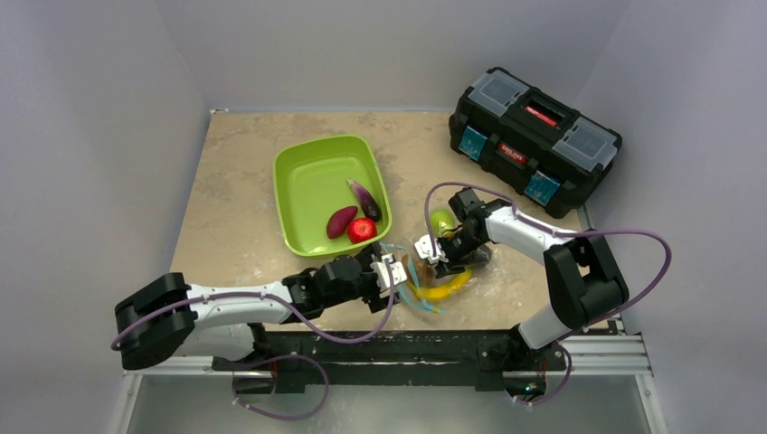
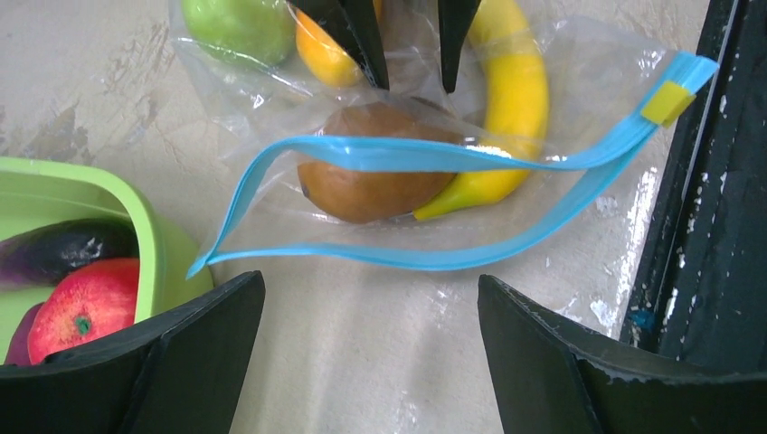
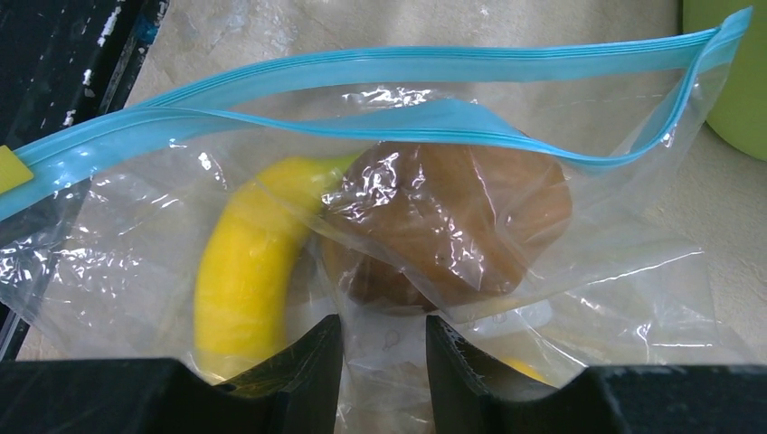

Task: Open the zip-top bag and remove the fake food
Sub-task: Pick up the fake vegetable from the zipper food storage bag.

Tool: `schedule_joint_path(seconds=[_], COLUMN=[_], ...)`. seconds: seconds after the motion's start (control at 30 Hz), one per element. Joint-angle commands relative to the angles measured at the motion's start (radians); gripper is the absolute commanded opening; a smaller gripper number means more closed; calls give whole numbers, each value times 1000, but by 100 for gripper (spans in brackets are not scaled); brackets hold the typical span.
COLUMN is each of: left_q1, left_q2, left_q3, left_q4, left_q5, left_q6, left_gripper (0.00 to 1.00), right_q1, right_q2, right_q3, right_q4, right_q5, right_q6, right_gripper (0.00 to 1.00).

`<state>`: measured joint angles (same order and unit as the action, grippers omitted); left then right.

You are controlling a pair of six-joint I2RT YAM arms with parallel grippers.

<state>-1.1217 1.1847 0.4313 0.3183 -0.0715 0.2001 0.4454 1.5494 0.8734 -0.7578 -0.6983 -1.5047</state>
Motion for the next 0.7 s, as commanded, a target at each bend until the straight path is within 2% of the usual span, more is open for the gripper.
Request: schedule_joint_path(seconds=[0.0,0.17,0.4,0.53,0.67], left_q1=[-4,-3,-3,0,2], left_q2=[44,98,138,88,30], left_q3=[60,70,29,-31,-69], left_q4=[136,173,251,302,294], left_q5=[20,51,23,-57,-61], left_q6=[-10,-64,-117,-167,-191], left_gripper=[86,81,80,81,80], right_q1=[6,7,6,-2,-12], right_q2=[-16,-23,-20,-31,-51], right_q3=[44,60,84,100,118], right_q4=[17,15,15,7,-30], right_q5=[-40,-88,-117,-119,-126], right_q6=[18,50,98,129,116], right_gripper=[38,39,39,39,39])
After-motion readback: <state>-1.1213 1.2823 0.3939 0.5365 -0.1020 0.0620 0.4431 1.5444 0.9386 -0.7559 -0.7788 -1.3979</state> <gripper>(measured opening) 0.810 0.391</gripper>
